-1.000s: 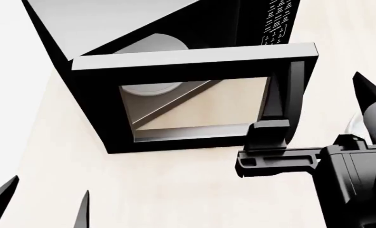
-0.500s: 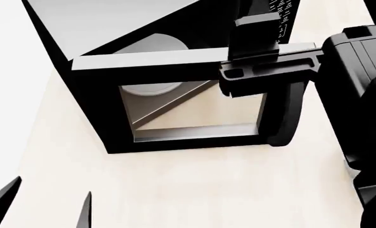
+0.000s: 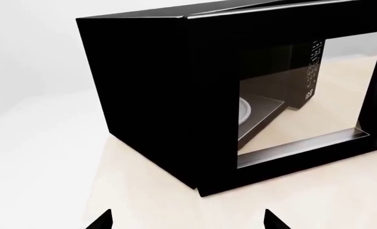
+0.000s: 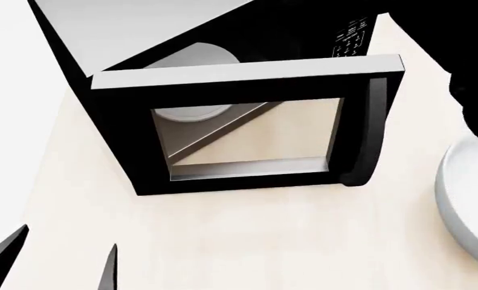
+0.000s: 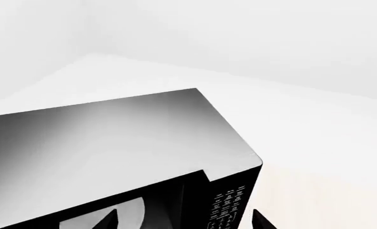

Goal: Open the microwave.

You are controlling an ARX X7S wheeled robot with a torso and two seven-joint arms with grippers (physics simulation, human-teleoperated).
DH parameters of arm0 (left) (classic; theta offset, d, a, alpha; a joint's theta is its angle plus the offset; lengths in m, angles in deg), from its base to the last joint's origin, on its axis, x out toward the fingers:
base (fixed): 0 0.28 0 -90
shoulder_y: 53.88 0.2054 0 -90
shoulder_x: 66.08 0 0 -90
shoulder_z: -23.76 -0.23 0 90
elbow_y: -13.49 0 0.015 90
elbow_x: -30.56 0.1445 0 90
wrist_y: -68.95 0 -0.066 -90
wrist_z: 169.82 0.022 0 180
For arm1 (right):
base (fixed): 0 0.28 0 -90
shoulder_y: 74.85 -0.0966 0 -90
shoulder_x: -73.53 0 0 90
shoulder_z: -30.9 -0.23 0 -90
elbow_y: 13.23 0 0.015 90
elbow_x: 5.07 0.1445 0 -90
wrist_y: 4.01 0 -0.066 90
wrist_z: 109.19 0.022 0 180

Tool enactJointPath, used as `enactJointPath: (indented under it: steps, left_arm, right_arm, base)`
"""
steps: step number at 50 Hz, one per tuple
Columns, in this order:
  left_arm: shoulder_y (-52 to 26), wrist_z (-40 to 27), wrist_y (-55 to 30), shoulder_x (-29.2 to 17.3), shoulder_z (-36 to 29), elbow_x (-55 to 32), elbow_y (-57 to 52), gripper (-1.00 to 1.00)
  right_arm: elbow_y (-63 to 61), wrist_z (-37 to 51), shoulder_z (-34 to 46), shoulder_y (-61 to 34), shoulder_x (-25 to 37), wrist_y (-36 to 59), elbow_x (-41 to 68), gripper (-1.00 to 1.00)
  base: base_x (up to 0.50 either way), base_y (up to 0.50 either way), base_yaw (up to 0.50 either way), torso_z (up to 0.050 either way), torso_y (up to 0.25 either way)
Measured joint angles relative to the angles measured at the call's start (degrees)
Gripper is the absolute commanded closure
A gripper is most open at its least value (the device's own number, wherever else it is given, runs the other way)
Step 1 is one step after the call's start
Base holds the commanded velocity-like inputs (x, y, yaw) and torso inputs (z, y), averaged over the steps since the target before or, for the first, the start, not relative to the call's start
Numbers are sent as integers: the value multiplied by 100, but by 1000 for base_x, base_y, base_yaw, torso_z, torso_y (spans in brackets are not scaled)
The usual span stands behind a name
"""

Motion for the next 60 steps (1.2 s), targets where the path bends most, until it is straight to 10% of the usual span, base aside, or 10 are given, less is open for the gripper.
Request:
enactJointPath:
  steps: [60]
  left_arm:
    - [-5,-88,43,-85,-23,-103,-18,-100]
  right_arm:
    - [4164,-2956,2959,-1116,-1085,-1311,-2661,-100]
  base:
    - [0,0,0,0,0]
